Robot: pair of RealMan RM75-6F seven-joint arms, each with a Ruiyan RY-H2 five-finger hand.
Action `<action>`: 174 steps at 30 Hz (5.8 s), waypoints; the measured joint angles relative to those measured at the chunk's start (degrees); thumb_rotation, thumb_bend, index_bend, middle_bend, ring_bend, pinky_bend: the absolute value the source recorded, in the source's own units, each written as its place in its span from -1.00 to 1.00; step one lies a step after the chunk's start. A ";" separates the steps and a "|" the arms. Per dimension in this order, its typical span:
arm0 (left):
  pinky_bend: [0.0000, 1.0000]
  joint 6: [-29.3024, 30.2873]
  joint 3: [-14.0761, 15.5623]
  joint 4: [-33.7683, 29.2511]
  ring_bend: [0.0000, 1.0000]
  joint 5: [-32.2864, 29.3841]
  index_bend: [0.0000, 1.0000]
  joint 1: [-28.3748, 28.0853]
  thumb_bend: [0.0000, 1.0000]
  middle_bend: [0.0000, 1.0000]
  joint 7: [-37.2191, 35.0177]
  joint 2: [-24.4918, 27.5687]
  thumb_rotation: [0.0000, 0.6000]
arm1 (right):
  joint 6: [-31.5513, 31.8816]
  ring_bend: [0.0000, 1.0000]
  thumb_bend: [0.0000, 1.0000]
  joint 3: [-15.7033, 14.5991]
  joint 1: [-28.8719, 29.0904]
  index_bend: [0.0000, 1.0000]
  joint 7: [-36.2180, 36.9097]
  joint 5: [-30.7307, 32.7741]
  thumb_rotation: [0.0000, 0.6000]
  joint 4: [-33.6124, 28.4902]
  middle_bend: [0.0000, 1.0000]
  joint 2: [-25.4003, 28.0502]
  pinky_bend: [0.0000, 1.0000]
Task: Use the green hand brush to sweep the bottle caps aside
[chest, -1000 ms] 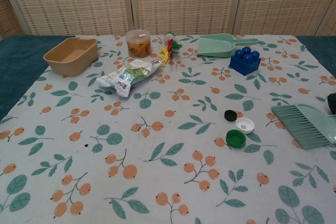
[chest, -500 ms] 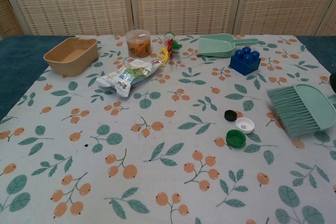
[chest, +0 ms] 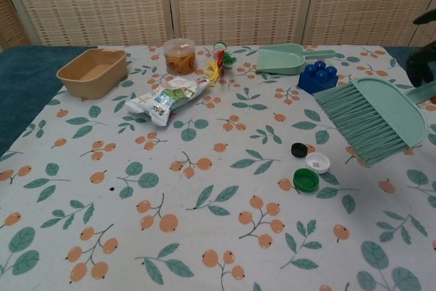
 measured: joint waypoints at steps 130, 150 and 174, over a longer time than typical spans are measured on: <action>-0.86 -0.01 1.22 -0.26 -1.00 1.29 -1.00 0.08 -0.22 -1.00 -2.60 1.38 1.00 | -8.72 0.23 0.01 -2.10 19.44 1.00 -59.99 23.80 1.00 -2.58 0.73 -12.79 -0.85; -0.85 -1.02 1.16 -0.20 -1.00 0.78 -1.00 -0.10 -0.22 -1.00 -0.72 0.60 1.00 | -9.93 0.23 0.01 -2.32 18.36 1.00 -74.49 35.13 1.00 8.88 0.73 -17.29 -0.81; -0.86 -2.19 1.32 0.27 -1.00 0.15 -1.00 -0.35 -0.22 -1.00 1.48 -0.67 1.00 | -10.01 0.23 0.01 -4.06 15.62 1.00 -72.67 37.64 1.00 21.78 0.73 -16.80 -0.81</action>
